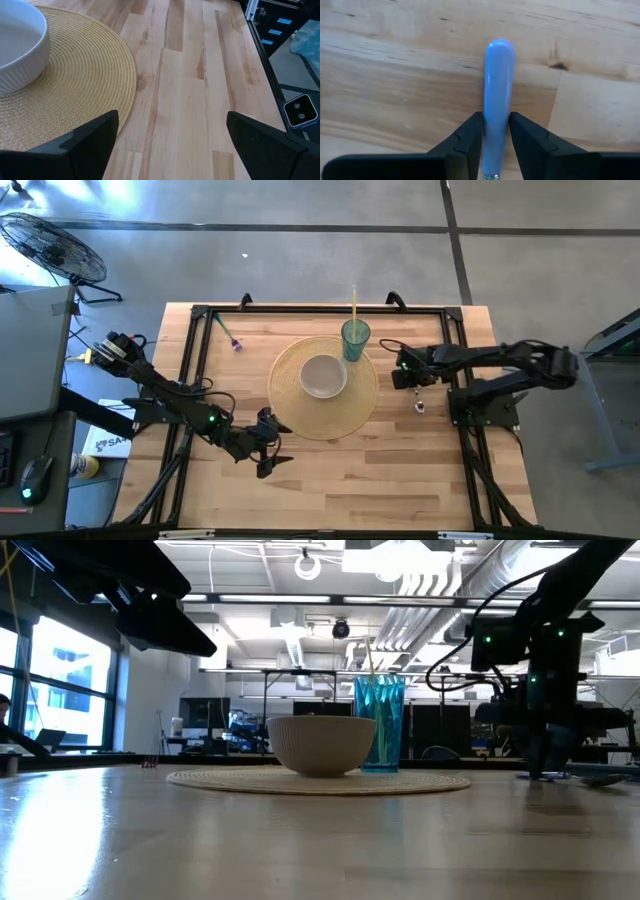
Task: Pick & Place Utensil
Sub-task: Put the purple spoon into the white bowl
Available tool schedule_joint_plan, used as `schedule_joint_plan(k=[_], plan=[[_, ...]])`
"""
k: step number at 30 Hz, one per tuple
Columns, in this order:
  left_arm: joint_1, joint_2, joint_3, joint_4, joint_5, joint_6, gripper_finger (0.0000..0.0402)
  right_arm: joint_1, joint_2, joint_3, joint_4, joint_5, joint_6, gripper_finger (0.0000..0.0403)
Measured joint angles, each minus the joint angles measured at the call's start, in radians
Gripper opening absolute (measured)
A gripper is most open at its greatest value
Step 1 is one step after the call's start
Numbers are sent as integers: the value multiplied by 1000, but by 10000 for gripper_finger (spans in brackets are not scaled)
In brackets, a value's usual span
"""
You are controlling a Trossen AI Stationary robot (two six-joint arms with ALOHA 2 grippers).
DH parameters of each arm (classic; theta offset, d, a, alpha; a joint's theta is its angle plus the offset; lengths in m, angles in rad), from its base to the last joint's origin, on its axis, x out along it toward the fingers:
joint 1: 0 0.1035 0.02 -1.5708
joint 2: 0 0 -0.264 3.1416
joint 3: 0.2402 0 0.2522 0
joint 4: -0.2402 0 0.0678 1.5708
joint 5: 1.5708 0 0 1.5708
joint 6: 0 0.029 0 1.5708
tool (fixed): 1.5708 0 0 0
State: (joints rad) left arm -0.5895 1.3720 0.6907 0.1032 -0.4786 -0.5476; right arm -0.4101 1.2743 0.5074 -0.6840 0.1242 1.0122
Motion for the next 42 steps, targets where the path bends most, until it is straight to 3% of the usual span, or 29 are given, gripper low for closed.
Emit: schedule_joint_plan(k=[20, 28, 36, 42], plan=[[0, 0, 0, 0, 0, 0, 367, 3, 20, 2, 2, 33, -30, 82], [0, 0, 0, 0, 0, 0, 367, 29, 20, 1, 3, 51, -29, 81], [0, 0, 0, 0, 0, 0, 367, 48, 20, 1, 3, 61, -28, 54], [0, 0, 0, 0, 0, 0, 367, 89, 21, 2, 2, 77, -26, 61]])
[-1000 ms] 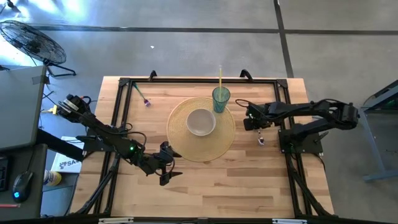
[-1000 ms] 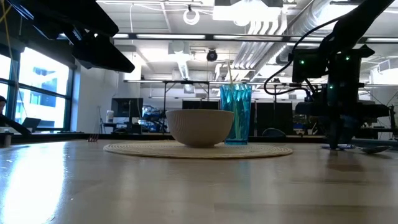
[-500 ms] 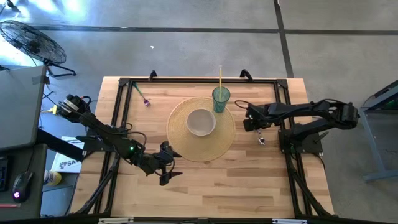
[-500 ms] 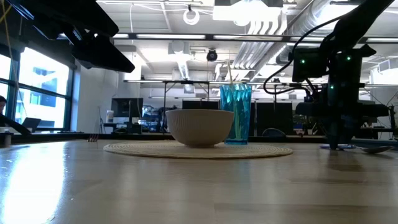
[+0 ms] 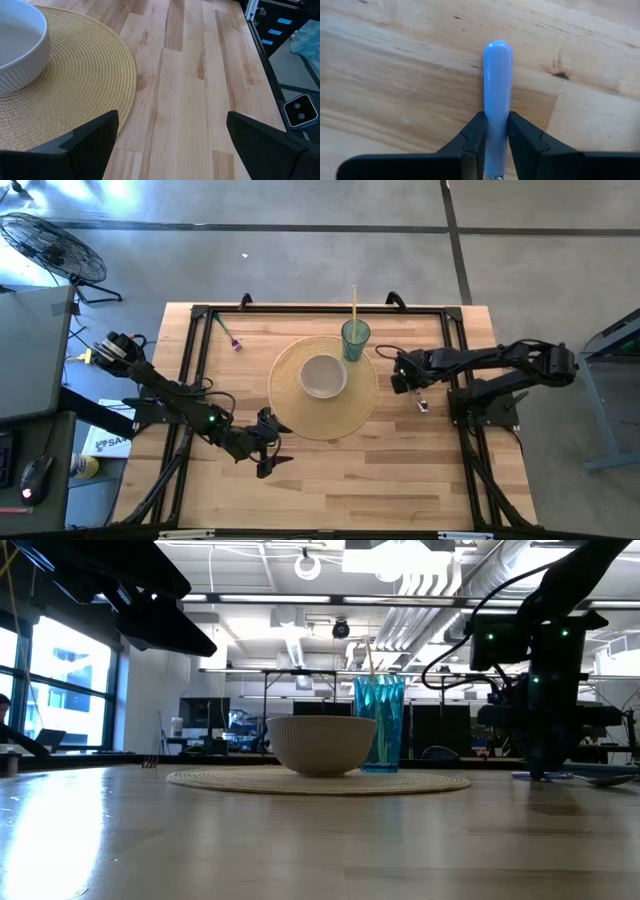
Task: Pick & Place Utensil
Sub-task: Put the purple spoon into the white bowl
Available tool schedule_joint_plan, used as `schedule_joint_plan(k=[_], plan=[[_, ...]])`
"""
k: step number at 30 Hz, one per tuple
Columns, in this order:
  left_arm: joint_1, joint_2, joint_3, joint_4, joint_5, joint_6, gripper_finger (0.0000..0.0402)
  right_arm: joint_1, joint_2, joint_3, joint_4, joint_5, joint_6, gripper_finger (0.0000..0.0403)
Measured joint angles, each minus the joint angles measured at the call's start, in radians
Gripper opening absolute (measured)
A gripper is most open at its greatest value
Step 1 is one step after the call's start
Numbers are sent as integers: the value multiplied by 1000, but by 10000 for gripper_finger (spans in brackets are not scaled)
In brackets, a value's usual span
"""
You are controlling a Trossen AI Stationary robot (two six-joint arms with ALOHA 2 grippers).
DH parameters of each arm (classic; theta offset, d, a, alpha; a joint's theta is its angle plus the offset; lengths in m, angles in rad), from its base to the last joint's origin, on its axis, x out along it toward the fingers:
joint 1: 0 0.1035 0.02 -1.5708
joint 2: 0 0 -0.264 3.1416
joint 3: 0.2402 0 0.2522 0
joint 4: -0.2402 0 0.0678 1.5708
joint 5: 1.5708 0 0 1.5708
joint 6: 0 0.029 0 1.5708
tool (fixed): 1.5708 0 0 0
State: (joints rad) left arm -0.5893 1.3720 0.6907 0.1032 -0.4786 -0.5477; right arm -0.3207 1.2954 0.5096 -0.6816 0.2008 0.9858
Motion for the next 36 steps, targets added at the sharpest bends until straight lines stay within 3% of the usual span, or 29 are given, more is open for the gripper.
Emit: schedule_joint_plan(k=[15, 25, 36], plan=[[0, 0, 0, 0, 0, 0, 367, 290, 1, 189, -47, 22, 105, 52], [0, 0, 0, 0, 0, 0, 367, 514, 26, 402, -22, 203, 131, 51], [0, 0, 0, 0, 0, 0, 367, 520, 305, 691, 267, 369, -275, 52]])
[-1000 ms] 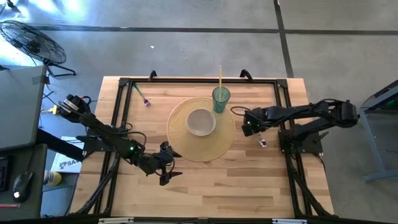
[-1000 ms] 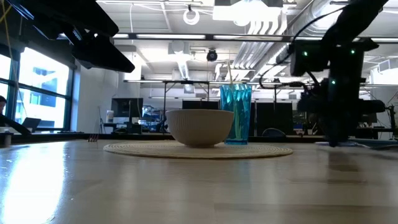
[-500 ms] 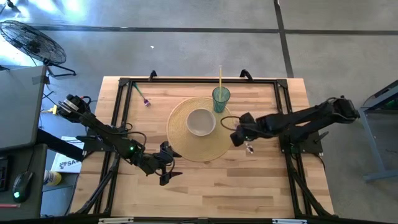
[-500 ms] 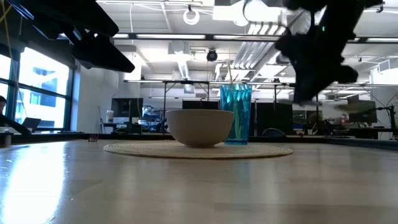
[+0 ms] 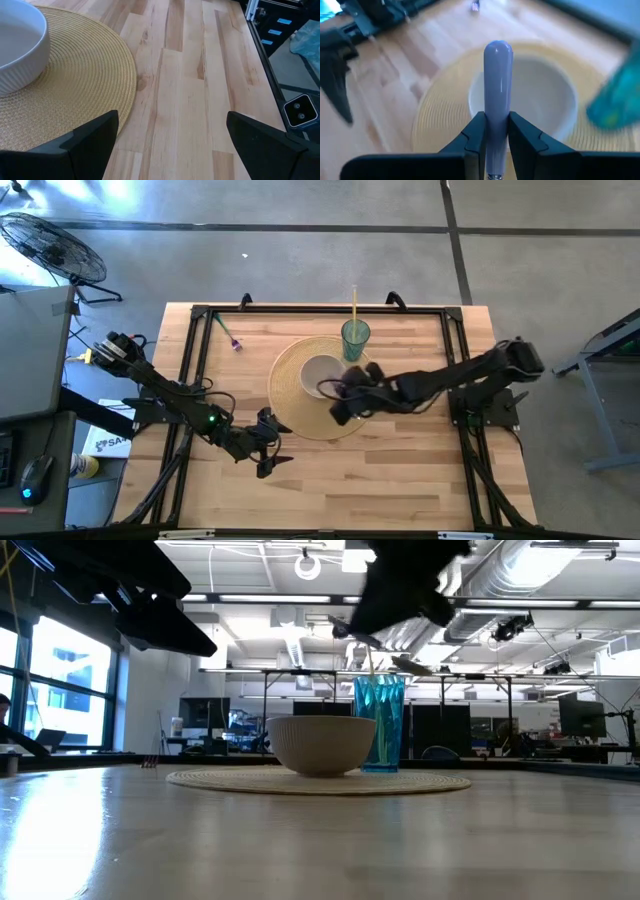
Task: Pick & Place Utensil
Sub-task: Put the purple spoon into the white bowl
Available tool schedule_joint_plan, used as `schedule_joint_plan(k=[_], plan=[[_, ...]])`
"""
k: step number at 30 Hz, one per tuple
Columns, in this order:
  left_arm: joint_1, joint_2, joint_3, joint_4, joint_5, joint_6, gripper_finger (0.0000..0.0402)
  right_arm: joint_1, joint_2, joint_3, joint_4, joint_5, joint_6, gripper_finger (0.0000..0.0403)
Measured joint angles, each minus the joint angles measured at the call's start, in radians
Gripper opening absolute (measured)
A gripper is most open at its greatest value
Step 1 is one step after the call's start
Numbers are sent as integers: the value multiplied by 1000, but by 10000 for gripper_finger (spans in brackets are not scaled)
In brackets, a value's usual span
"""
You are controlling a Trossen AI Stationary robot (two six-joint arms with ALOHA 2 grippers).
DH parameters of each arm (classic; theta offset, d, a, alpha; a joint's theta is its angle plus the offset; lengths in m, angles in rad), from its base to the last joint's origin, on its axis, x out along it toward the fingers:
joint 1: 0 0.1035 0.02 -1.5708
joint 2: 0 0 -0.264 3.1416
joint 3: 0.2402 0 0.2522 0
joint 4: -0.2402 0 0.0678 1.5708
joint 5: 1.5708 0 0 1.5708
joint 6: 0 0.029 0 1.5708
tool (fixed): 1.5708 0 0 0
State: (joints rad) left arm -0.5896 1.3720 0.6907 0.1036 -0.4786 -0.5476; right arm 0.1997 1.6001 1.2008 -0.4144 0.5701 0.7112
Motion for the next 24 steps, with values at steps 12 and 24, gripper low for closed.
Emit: schedule_joint_plan(k=[12, 24], plan=[[0, 0, 0, 0, 0, 0, 367, -87, 205, 134, 276, 193, -408, 53], [0, 0, 0, 0, 0, 0, 367, -196, 303, 13, 599, 72, -493, 53]])
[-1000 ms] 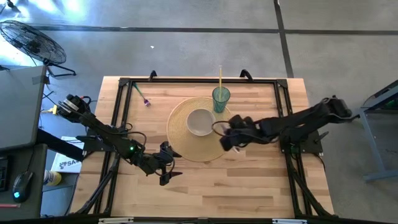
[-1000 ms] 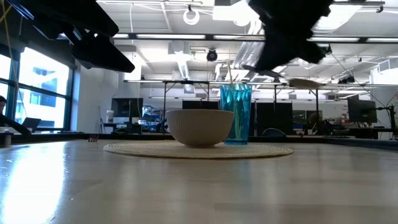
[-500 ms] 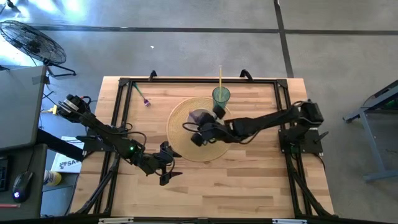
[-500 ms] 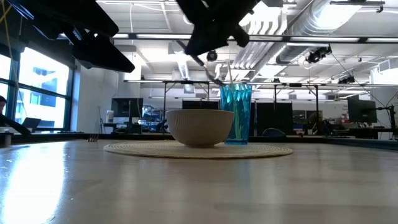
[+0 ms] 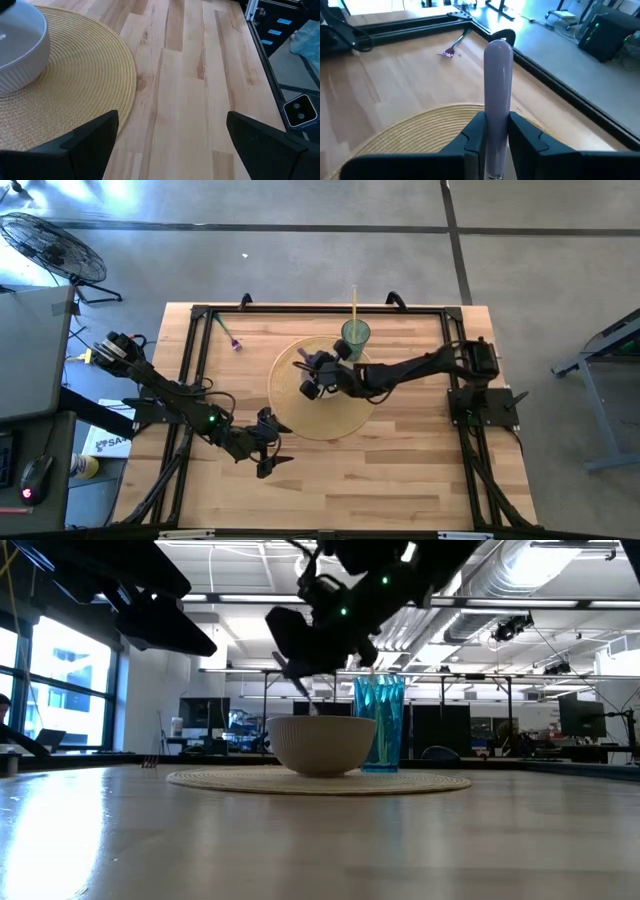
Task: Pick & Place Utensil
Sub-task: Put the purple spoon into the white bowl
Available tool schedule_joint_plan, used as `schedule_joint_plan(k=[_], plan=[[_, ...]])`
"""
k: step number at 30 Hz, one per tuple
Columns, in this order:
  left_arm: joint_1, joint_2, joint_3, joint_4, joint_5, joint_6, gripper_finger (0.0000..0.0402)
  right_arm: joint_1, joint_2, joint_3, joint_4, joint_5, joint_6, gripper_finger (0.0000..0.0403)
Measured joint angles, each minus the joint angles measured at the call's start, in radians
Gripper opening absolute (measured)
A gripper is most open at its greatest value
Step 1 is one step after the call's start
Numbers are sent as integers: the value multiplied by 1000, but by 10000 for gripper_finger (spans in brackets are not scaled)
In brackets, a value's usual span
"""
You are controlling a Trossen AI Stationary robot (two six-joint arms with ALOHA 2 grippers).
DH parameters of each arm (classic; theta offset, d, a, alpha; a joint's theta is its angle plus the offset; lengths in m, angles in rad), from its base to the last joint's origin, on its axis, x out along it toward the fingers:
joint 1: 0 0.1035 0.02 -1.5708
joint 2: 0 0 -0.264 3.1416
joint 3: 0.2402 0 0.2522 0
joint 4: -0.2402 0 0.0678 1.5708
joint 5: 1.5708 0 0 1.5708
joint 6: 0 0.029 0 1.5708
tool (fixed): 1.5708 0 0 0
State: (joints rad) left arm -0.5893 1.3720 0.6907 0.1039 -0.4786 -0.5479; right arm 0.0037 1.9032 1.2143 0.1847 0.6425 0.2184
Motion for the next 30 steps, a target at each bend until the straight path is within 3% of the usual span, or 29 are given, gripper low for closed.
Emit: schedule_joint_plan(k=[30], plan=[[0, 0, 0, 0, 0, 0, 367, -45, 67, -19, -42, -214, 32, 53]])
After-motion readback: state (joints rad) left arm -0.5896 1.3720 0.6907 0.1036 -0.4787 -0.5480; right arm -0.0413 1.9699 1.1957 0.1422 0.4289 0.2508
